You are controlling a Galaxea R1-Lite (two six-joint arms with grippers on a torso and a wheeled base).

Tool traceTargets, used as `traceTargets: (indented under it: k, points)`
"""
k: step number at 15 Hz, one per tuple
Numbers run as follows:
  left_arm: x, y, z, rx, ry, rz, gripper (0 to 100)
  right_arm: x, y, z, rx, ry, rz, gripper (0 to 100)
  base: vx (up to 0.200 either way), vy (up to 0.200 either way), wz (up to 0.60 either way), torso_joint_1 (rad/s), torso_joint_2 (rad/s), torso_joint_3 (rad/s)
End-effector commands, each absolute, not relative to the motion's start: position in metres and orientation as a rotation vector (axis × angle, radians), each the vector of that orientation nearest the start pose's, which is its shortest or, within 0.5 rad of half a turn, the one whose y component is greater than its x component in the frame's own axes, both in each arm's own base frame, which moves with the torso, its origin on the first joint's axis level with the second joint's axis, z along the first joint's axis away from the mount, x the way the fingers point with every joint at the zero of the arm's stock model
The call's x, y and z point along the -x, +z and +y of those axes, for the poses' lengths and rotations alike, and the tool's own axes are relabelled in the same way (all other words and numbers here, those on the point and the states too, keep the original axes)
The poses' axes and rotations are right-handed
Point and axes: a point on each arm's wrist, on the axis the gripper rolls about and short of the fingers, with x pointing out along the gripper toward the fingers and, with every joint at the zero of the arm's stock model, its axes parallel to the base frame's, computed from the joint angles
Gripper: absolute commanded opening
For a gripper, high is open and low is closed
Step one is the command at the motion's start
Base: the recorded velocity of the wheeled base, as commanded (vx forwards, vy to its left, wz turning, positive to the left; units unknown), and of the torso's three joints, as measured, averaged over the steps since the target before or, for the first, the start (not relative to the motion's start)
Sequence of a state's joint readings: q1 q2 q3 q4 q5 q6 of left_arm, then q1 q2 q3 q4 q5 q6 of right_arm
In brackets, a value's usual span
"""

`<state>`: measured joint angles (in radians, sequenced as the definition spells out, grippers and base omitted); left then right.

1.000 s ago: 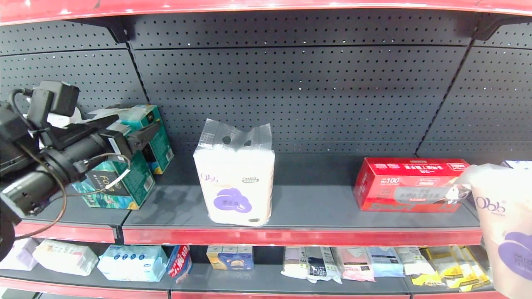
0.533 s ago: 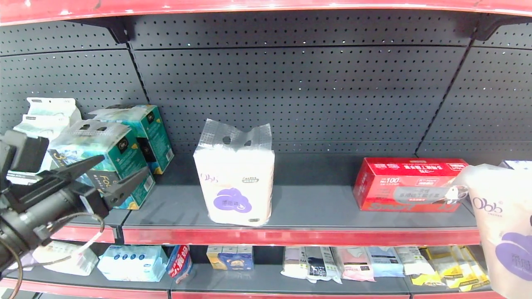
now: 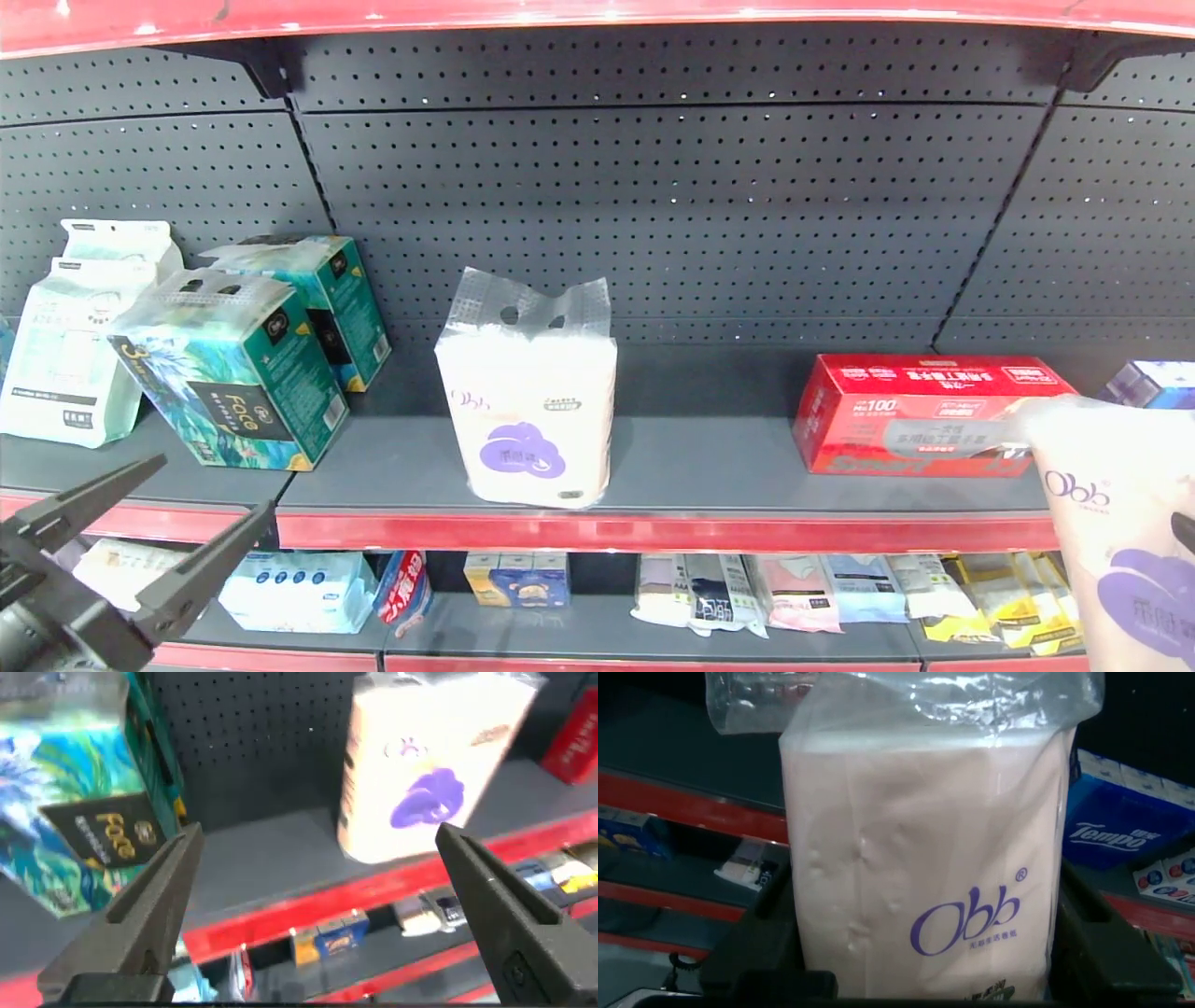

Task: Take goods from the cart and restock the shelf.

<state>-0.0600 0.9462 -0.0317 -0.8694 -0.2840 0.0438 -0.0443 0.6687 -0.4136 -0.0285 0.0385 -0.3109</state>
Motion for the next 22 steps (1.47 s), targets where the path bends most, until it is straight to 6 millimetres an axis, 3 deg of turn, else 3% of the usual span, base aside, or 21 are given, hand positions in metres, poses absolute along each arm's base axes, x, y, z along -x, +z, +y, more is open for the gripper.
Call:
traceTargets:
  k: [1,2,3,4,6,7,12,14,18,22]
  points:
    - [-0.049,0.146,-0.01,-0.053,-0.371,-0.056,100,-0.049,0.188,-0.001,0.301,0.029,0.226,0,0.0,0.0,0.0,0.0,0.0,0.0]
    - [-0.028,0.139,-0.009,-0.077,-0.373,-0.046,100,-0.048,0.184,-0.001,0.3,0.03,0.232,0,0.0,0.0,0.0,0.0,0.0,0.0]
    - [-0.028,0.139,-0.009,-0.077,-0.373,-0.046,100,-0.048,0.184,-0.001,0.3,0.03,0.232,0,0.0,0.0,0.0,0.0,0.0,0.0]
    - [0.006,0.132,-0.007,-0.105,-0.374,-0.021,100,-0.046,0.179,-0.001,0.298,0.042,0.236,0,0.0,0.0,0.0,0.0,0.0,0.0]
    - [0.035,0.126,-0.005,-0.106,-0.369,-0.021,100,-0.047,0.182,-0.001,0.297,0.045,0.23,0,0.0,0.0,0.0,0.0,0.0,0.0]
    - [0.041,0.128,-0.005,-0.102,-0.345,-0.018,100,-0.047,0.185,-0.001,0.3,0.044,0.219,0,0.0,0.0,0.0,0.0,0.0,0.0]
    - [0.042,0.129,-0.004,-0.104,-0.249,-0.027,100,-0.045,0.188,-0.001,0.301,0.041,0.199,0,0.0,0.0,0.0,0.0,0.0,0.0]
    - [0.039,0.112,-0.002,-0.103,-0.15,0.011,100,-0.044,0.195,-0.001,0.298,0.036,0.172,0,0.0,0.0,0.0,0.0,0.0,0.0]
    - [0.035,0.094,-0.003,-0.104,-0.125,0.044,100,-0.05,0.208,-0.001,0.281,0.028,0.137,0,0.0,0.0,0.0,0.0,0.0,0.0]
    - [0.032,0.086,-0.001,-0.103,-0.054,0.065,100,-0.052,0.21,-0.001,0.275,0.027,0.139,0,0.0,0.0,0.0,0.0,0.0,0.0]
